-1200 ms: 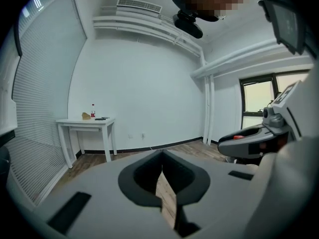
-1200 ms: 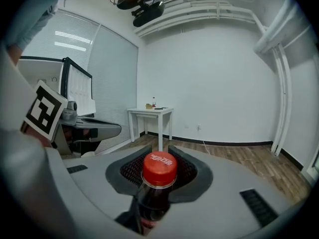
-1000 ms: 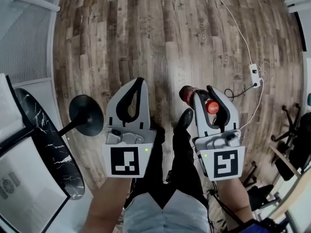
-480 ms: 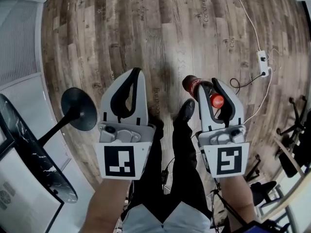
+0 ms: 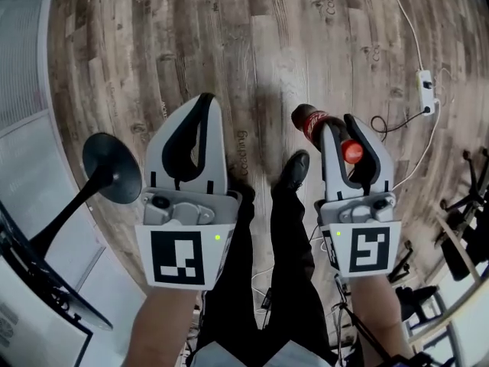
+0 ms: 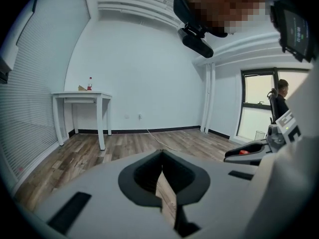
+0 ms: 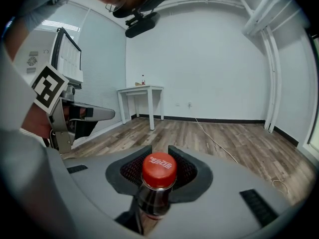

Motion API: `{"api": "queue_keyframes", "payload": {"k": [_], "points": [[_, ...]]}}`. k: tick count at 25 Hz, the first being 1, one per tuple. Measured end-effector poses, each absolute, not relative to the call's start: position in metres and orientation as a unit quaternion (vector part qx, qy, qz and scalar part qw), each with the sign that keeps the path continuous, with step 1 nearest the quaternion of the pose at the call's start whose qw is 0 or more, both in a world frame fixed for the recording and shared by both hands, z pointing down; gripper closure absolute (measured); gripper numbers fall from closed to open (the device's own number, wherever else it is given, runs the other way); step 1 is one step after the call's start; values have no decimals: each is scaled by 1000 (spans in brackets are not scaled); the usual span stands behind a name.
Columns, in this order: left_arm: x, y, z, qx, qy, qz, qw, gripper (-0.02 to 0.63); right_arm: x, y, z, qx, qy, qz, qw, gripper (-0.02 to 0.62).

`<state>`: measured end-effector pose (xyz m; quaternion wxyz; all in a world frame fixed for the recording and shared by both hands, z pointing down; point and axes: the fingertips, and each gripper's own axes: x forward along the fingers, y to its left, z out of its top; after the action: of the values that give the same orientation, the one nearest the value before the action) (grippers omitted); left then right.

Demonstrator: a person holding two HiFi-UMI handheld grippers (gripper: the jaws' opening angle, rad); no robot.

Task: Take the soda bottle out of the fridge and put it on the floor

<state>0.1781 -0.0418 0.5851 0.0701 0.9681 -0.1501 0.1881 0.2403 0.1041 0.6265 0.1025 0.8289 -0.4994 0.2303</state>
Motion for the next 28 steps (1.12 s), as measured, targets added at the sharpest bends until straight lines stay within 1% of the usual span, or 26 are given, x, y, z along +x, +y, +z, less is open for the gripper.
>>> {"api": "queue_keyframes", "payload": {"k": [6, 12, 21, 28], "points": [[186, -43, 631, 969, -134, 194, 70, 591, 245, 107, 675, 827, -495, 242, 111, 480], [176, -51, 676, 965, -145, 206, 74, 591, 240, 114, 718, 828, -488, 250, 115, 480], [169, -50, 724, 969, -133, 201, 50, 589, 229, 124, 774, 831, -478, 258, 118, 480], [168, -52, 747, 969, -137, 200, 48, 589, 227, 132, 807, 833, -470, 266, 125, 480]]}}
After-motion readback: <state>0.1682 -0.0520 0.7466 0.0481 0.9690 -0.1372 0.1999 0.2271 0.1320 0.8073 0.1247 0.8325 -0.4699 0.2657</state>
